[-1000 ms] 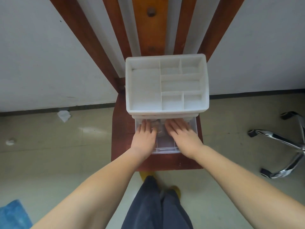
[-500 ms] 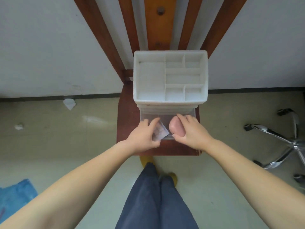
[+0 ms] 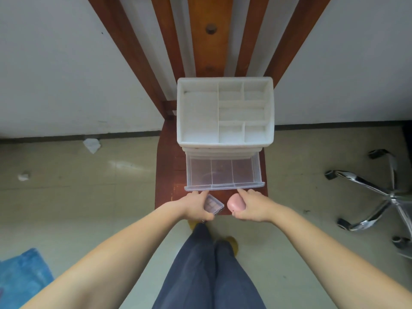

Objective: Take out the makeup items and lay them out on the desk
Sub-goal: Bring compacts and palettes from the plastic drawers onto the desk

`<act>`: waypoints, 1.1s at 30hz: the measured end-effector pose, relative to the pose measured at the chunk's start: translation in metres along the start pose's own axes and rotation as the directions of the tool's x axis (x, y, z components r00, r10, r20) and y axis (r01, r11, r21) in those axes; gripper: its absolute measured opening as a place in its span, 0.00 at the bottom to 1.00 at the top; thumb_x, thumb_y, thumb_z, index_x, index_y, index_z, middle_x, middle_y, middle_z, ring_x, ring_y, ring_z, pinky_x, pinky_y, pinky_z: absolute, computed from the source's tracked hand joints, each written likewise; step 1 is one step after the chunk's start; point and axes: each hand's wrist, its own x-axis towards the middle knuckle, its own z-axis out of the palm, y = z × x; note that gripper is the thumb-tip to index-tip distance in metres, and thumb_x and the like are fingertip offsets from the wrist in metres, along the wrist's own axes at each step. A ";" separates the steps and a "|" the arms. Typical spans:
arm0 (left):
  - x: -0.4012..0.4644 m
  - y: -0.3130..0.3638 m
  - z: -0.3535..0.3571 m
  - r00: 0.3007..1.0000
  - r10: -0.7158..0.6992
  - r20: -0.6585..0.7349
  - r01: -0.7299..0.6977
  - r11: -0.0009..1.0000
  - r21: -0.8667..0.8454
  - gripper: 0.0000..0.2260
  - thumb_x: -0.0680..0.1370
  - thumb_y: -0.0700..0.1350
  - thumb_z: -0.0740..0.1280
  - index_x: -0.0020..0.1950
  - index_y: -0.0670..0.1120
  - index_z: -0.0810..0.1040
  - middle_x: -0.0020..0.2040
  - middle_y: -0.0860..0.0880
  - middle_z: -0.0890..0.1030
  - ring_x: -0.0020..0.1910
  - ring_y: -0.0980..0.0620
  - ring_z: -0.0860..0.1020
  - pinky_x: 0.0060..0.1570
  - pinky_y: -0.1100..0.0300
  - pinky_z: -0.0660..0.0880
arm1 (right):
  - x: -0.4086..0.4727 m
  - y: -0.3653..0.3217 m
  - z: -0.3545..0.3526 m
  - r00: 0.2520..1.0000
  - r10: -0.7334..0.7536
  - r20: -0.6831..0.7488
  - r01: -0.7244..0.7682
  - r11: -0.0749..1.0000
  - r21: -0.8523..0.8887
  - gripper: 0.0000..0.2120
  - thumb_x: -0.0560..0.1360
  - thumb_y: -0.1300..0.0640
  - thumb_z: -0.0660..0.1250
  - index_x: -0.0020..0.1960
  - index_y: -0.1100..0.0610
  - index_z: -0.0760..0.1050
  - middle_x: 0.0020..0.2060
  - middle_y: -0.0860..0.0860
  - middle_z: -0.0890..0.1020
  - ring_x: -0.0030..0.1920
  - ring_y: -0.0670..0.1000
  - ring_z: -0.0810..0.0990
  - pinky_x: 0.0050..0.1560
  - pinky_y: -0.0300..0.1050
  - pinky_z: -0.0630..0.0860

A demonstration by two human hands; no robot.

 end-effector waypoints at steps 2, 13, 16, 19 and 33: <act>0.005 0.002 -0.010 1.000 -0.007 -0.030 0.007 1.000 -0.007 0.44 0.70 0.55 0.69 0.77 0.52 0.45 0.68 0.41 0.66 0.64 0.42 0.68 0.61 0.52 0.71 | 0.005 0.001 -0.009 0.999 0.018 -0.039 -0.017 1.000 0.022 0.46 0.69 0.37 0.64 0.77 0.49 0.44 0.68 0.58 0.66 0.68 0.59 0.65 0.63 0.51 0.68; 0.029 0.003 -0.075 0.987 -0.054 -0.154 0.069 0.993 0.091 0.48 0.69 0.54 0.69 0.76 0.53 0.38 0.70 0.39 0.62 0.68 0.39 0.63 0.63 0.51 0.66 | 0.040 -0.012 -0.071 0.987 0.037 -0.157 -0.038 0.999 -0.003 0.45 0.68 0.40 0.66 0.77 0.48 0.45 0.71 0.60 0.63 0.70 0.62 0.62 0.66 0.52 0.66; 0.007 0.003 -0.076 0.984 -0.015 -0.179 0.034 0.994 0.106 0.44 0.69 0.53 0.69 0.77 0.52 0.46 0.66 0.40 0.66 0.64 0.40 0.67 0.59 0.51 0.70 | 0.025 -0.021 -0.071 0.990 0.001 -0.144 -0.009 0.998 -0.060 0.41 0.68 0.41 0.67 0.75 0.50 0.53 0.67 0.60 0.67 0.66 0.61 0.66 0.64 0.52 0.69; -0.032 0.007 -0.072 0.953 0.010 -0.304 0.012 0.997 0.071 0.38 0.69 0.53 0.69 0.74 0.49 0.55 0.60 0.43 0.68 0.60 0.43 0.68 0.57 0.51 0.71 | 0.000 -0.035 -0.077 0.974 -0.088 -0.208 0.067 0.992 -0.104 0.37 0.67 0.42 0.68 0.71 0.52 0.58 0.63 0.58 0.70 0.62 0.59 0.69 0.58 0.51 0.72; -0.198 0.045 0.097 0.334 -0.472 -0.816 0.104 0.879 -0.466 0.23 0.72 0.50 0.69 0.62 0.44 0.67 0.60 0.45 0.69 0.60 0.46 0.68 0.56 0.54 0.70 | -0.118 -0.124 -0.060 0.561 -0.828 0.008 0.619 0.413 -0.669 0.30 0.67 0.45 0.70 0.65 0.53 0.64 0.62 0.49 0.71 0.61 0.54 0.69 0.56 0.49 0.72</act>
